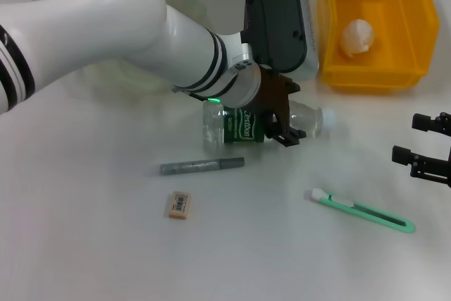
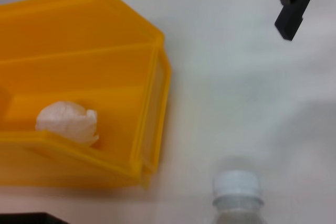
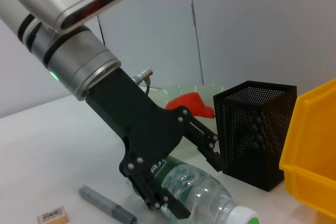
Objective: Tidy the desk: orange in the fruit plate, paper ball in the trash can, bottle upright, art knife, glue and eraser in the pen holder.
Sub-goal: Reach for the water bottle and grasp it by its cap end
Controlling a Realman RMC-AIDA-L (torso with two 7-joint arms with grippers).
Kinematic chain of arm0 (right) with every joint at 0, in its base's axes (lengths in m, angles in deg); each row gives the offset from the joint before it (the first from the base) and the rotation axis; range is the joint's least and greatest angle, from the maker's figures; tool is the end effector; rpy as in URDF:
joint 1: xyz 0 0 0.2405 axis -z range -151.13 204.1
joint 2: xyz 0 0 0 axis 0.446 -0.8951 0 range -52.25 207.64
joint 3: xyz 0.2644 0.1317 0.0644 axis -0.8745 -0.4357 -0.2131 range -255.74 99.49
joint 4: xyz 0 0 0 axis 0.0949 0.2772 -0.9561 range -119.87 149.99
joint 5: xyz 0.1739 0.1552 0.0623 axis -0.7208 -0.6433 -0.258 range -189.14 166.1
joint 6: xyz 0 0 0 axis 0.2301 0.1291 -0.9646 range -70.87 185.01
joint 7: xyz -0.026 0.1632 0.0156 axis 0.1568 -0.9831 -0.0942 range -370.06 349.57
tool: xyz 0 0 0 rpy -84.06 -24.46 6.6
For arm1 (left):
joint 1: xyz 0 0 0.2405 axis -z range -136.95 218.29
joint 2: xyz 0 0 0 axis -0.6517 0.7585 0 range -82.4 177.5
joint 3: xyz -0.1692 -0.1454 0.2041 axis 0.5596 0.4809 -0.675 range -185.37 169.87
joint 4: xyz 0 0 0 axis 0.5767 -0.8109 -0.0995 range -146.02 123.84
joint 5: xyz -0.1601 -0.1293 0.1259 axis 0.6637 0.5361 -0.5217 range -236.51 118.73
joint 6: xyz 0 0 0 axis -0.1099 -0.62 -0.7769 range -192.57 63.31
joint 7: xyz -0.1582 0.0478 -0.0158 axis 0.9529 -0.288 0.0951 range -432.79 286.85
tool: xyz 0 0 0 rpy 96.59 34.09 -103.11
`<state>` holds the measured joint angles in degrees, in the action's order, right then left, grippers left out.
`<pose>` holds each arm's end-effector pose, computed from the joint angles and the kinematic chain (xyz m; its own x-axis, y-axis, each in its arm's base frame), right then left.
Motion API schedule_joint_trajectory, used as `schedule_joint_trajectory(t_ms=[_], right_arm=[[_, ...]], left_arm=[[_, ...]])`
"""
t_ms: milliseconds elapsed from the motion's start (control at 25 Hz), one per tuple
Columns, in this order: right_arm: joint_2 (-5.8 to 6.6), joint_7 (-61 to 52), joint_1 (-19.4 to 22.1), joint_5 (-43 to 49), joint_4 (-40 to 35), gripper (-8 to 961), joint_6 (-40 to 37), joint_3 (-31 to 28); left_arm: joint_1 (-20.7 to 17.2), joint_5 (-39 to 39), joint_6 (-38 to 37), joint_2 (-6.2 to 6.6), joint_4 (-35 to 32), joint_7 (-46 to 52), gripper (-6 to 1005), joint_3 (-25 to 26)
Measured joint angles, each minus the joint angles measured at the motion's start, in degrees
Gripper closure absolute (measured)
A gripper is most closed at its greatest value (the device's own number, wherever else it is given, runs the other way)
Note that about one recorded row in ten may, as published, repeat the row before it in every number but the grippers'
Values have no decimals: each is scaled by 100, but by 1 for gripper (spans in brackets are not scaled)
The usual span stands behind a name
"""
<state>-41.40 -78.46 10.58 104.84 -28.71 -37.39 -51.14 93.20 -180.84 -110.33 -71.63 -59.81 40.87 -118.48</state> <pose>0.3984 0.3003 0.0115 0.7885 -0.3004 -0.5366 -0.5331 -0.7690 -0.3528 -0.1189 0.4454 -0.1973 0.9687 -0.1330 -0.2095 -0.1853 -0.9493 -0.2538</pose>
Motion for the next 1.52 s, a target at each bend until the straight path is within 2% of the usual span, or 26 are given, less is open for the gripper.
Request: schedule_joint_trajectory(t_ms=[600,1000,1360,1520], right_arm=[[0,-64,-19,-8,0,174,-21,0],[0,-69,-37,-9,1,176,-30,0],[1,-69,-42,-9,1,175,-36,1],[1,-69,-46,-9,1,174,-38,0]], left_arm=[[-9,-456,-185,0,-71,354,194,52],[-32,-790,-492,0,-112,535,194,307],[-330,-1205,-952,15,-692,602,195,702],[-344,-1270,-983,15,-748,667,196,723]])
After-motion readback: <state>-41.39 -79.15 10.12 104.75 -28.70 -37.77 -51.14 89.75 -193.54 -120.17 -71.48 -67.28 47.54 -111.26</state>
